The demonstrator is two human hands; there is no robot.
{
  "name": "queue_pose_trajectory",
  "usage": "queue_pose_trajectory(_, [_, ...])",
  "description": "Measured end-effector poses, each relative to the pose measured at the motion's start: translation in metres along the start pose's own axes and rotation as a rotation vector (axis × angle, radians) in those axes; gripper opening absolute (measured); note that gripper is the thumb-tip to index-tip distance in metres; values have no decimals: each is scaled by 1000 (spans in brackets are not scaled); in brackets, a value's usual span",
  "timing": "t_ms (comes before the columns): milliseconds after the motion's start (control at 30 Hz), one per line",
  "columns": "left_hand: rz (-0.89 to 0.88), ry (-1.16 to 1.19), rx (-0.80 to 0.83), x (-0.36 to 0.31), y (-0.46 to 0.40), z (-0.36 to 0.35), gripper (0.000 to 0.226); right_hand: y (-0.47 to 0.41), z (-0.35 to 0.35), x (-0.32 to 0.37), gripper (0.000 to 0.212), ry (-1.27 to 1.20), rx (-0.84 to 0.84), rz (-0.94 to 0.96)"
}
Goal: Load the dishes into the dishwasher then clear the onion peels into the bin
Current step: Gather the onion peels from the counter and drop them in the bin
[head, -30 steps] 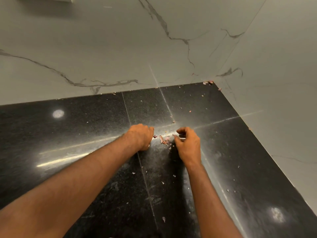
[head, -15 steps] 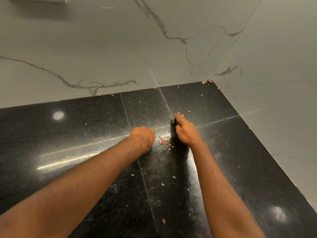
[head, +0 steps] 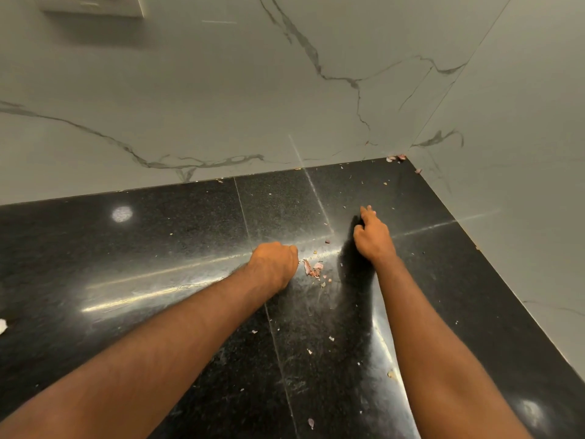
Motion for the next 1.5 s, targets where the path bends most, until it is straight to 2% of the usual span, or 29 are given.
queue_pose_trajectory(167, [-1,7,-5,1,0,0,36,-25,-14,-7,64,189,88,33])
queue_pose_trajectory(367, [6,13,1,1,-2,1,37,14,-38,27,57,151,18,259])
queue_pose_trajectory(633, [-5,27,8,7,-1,-5,40,104,-62,64,54,92,28,491])
queue_pose_trajectory(767, [-9,140,4,24,4,-6,43,116,-49,69,32,79,-146,478])
queue_pose_trajectory(833, [22,246,12,39,8,-6,46,113,-45,76,33,52,-193,468])
queue_pose_trajectory(1000, [52,413,63,56,17,-10,57,114,-68,111,51,234,51,663])
queue_pose_trajectory(1200, [58,427,41,52,17,-10,64,105,-44,79,27,338,-74,505])
queue_pose_trajectory(1300, [61,453,47,56,17,-11,63,91,-26,69,26,199,-165,385])
queue_pose_trajectory(1400, [59,451,52,56,17,-11,61,79,-27,64,43,246,-74,330])
queue_pose_trajectory(1500, [56,457,57,54,17,-12,62,71,-30,59,35,247,-22,296])
Point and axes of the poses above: each hand's wrist, its own y-axis away from the middle knuckle, its own z-axis out of the back of the hand, x = y × z, the point moved 7 cm from there along -y, towards the middle knuckle, and after that the axes turned 15 degrees about y, right-handed, at the moved point
